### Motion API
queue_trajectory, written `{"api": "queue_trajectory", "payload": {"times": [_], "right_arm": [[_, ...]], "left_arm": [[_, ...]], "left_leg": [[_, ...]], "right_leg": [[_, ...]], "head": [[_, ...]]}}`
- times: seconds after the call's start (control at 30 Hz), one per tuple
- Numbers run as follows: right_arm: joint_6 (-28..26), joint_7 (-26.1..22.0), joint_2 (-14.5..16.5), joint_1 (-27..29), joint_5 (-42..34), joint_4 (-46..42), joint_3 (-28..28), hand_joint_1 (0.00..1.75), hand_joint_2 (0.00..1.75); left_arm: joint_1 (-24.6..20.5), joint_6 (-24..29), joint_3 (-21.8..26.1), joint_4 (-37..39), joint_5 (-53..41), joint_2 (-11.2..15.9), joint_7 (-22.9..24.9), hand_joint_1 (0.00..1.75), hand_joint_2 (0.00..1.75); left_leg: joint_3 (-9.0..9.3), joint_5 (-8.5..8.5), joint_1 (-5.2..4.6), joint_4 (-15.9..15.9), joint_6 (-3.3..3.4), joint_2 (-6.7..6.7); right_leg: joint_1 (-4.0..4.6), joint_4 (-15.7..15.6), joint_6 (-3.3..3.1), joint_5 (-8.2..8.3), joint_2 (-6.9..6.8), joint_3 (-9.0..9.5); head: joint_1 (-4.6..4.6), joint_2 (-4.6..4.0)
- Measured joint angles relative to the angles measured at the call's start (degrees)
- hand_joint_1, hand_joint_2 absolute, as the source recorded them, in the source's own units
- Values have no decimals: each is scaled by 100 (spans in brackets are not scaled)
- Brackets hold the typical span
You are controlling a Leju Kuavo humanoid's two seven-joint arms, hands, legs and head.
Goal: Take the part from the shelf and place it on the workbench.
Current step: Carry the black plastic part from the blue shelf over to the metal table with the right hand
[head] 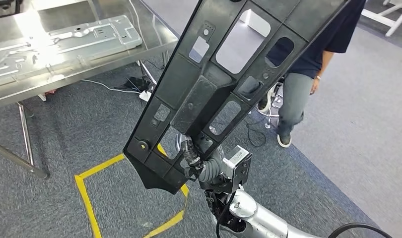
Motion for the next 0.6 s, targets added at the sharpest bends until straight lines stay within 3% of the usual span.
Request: {"api": "queue_trajectory", "payload": {"times": [0.1,0.13,0.2,0.23,0.3,0.33,0.37,0.43,0.47,0.5,0.53,0.6], "right_arm": [[-2,-2,-1,9,1,20,4,175,175],[-3,-1,-2,14,1,23,6,175,175],[-3,3,1,15,2,18,9,175,175],[1,5,2,10,2,17,9,175,175],[2,17,4,-1,32,26,13,175,175],[-13,40,4,-6,78,36,17,175,175],[-33,73,4,-13,141,47,24,175,175],[-70,142,4,-27,294,68,36,175,175],[-80,172,4,-36,360,75,40,175,175],[-90,197,4,-47,413,80,43,175,175],[-104,220,4,-57,452,87,45,175,175],[-131,246,4,-78,497,114,59,175,175]], "left_arm": [[6,-5,-4,0,1,-4,5,0,175],[1,-6,-6,0,1,-4,10,0,175],[-21,-6,-6,0,0,-3,18,0,175],[-27,-7,-6,0,-1,-2,20,0,175],[-45,-19,-9,0,-1,-2,34,0,175],[-45,-28,-11,0,-1,-3,47,0,175],[-38,-40,-14,0,1,-3,68,0,175],[-15,-62,-15,0,8,-3,122,0,175],[-7,-69,-15,0,12,-3,153,0,175],[-3,-74,-16,0,15,-3,179,0,175],[5,-78,-16,0,17,-2,201,0,175],[9,-87,-19,0,17,7,228,0,175]], "left_leg": [[245,-297,7,-44,-83,-33],[312,-340,5,-78,-121,-33],[376,-248,7,-23,-187,-19],[324,-121,9,178,-205,3],[-92,47,18,882,-227,47],[-369,-24,20,1225,-242,69],[-634,-241,22,1459,-259,77],[-1005,-837,24,1507,-286,88],[-1112,-989,25,1348,-286,102],[-1184,-900,25,1102,-273,132],[-1223,-476,20,802,-235,209],[-1250,532,-16,377,-163,359]], "right_leg": [[36,-812,-54,1237,3,-14],[50,-928,-100,1449,11,5],[62,-1007,-196,1372,25,156],[53,-1060,-239,1317,24,266],[47,-1158,-294,1191,13,530],[51,-1200,-308,1124,2,662],[52,-1236,-316,1049,-9,798],[51,-1278,-317,873,-27,1088],[53,-1287,-313,767,-42,1242],[60,-1290,-304,655,-65,1394],[68,-1292,-295,542,-96,1520],[102,-1247,-245,337,-148,1706]], "head": [[-22,-1],[-29,-1],[-27,1],[-22,0],[-22,0],[-24,-1],[-24,0],[-25,0],[-25,0],[-27,0],[-25,-1],[-21,-1]]}}
